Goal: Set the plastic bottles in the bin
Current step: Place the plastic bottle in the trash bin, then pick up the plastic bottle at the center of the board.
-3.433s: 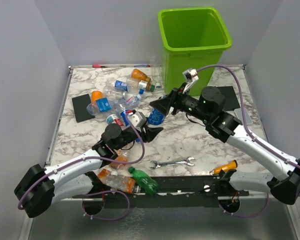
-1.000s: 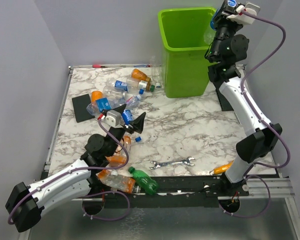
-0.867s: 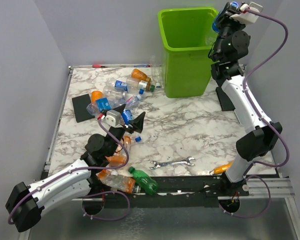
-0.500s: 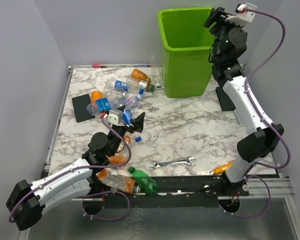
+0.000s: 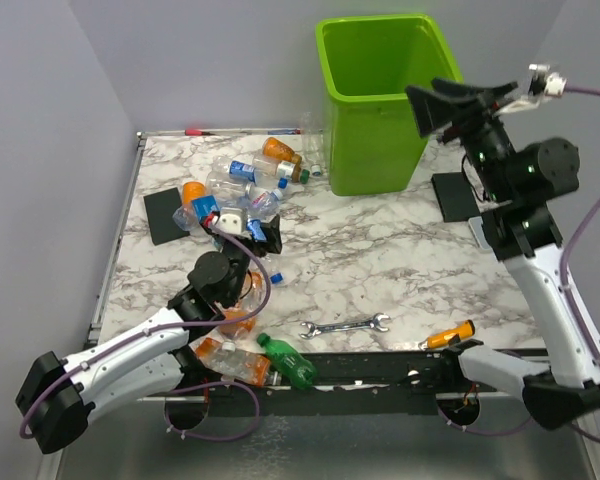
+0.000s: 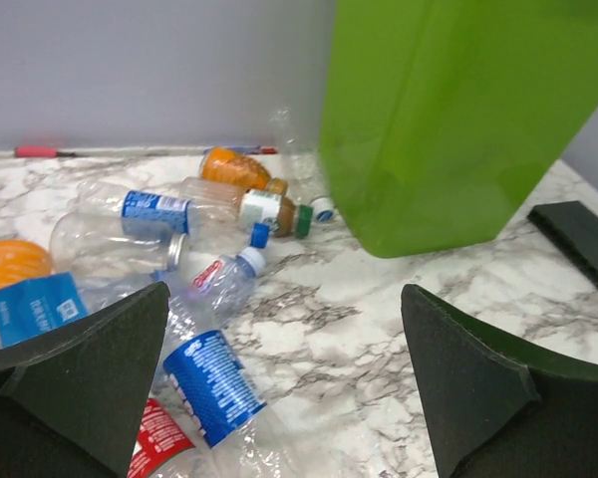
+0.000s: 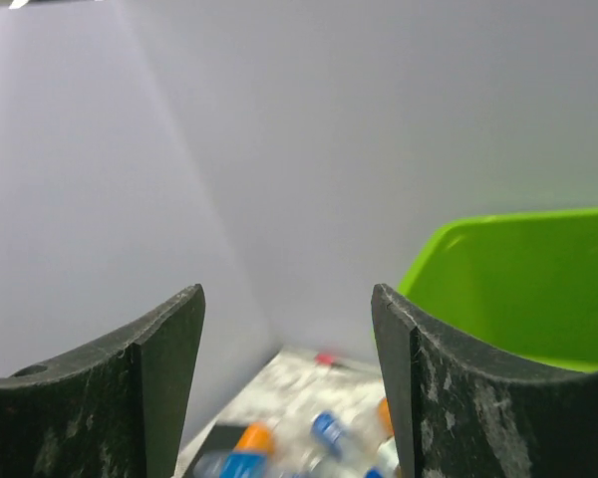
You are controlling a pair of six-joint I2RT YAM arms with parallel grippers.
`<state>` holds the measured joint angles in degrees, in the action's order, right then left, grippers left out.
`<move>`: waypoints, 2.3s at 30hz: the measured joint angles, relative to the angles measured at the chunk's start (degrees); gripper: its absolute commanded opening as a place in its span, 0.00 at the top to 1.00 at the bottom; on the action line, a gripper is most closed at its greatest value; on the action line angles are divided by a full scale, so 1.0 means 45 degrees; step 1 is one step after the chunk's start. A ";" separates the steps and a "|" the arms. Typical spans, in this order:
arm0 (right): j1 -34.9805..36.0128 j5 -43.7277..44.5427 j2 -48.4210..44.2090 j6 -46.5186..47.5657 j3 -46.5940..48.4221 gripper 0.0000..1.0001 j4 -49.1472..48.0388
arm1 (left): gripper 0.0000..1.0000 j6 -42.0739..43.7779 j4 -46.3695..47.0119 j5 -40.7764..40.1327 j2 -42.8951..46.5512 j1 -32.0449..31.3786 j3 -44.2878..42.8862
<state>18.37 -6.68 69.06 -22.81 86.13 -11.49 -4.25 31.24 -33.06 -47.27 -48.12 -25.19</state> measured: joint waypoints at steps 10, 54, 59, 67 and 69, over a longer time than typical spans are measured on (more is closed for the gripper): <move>0.0073 -0.3565 -0.3638 -0.1957 -0.8043 0.32 0.0457 | 0.01 -0.2346 -0.4872 -0.0889 -0.3269 0.0981 -0.3735; 0.0087 -0.4847 -0.5848 -0.2909 -1.2269 0.31 0.1846 | 0.67 -0.7776 -0.8626 0.3313 -0.9010 0.4420 -0.5654; 0.0505 -0.5095 -0.5489 -0.2953 -1.2264 0.29 0.1564 | 0.69 -0.9326 -0.7072 0.4444 -0.6470 0.4415 -0.4784; 0.3502 -0.4080 -0.3395 -0.3279 -1.1531 0.26 0.0194 | 0.69 -1.2769 -0.2453 0.5144 -0.3861 0.3614 -0.2501; 0.3842 -0.3832 -0.2900 -0.3517 -1.1414 0.25 -0.0389 | 0.69 -1.3216 -0.1802 0.5134 -0.3730 0.3313 -0.2161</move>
<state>35.66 -23.92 56.01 -38.63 34.76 -13.23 -63.72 23.14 -9.96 -64.05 -33.21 -34.92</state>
